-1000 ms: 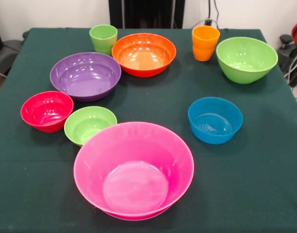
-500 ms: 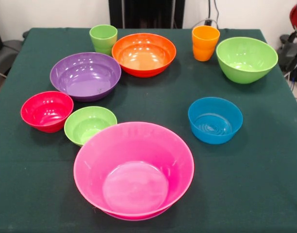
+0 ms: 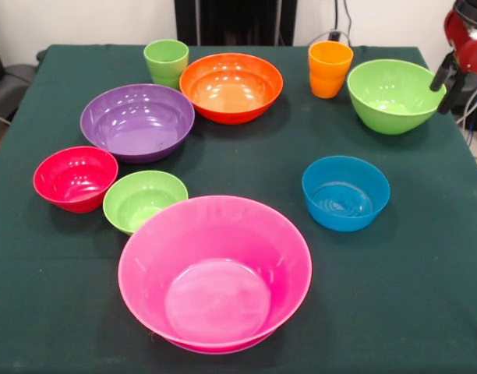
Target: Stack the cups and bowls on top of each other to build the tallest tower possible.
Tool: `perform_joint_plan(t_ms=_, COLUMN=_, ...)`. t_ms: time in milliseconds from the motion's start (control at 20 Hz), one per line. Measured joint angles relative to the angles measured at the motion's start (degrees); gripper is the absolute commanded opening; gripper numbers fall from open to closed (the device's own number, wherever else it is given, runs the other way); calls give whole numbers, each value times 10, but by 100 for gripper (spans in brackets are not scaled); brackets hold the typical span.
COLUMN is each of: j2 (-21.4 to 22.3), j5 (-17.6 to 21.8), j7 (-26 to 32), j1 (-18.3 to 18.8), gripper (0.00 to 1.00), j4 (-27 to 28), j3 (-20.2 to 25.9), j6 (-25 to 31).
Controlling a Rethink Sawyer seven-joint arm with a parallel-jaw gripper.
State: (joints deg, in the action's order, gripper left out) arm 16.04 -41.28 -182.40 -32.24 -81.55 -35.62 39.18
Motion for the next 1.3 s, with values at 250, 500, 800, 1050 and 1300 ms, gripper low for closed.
perform_joint_plan(t_ms=250, j2=-3, j5=0, j7=0, j1=3, gripper=100, j4=0, j3=4, j6=-8)
perform_joint_plan(t_ms=500, j2=-3, j5=7, j7=0, j1=16, gripper=100, j4=0, j3=6, j6=-8)
perform_joint_plan(t_ms=800, j2=4, j5=19, j7=0, j1=32, gripper=100, j4=-14, j3=9, j6=-14)
perform_joint_plan(t_ms=1050, j2=9, j5=27, j7=0, j1=42, gripper=100, j4=-34, j3=15, j6=-32)
perform_joint_plan(t_ms=1300, j2=14, j5=37, j7=0, j1=58, gripper=100, j4=-53, j3=31, j6=-49)
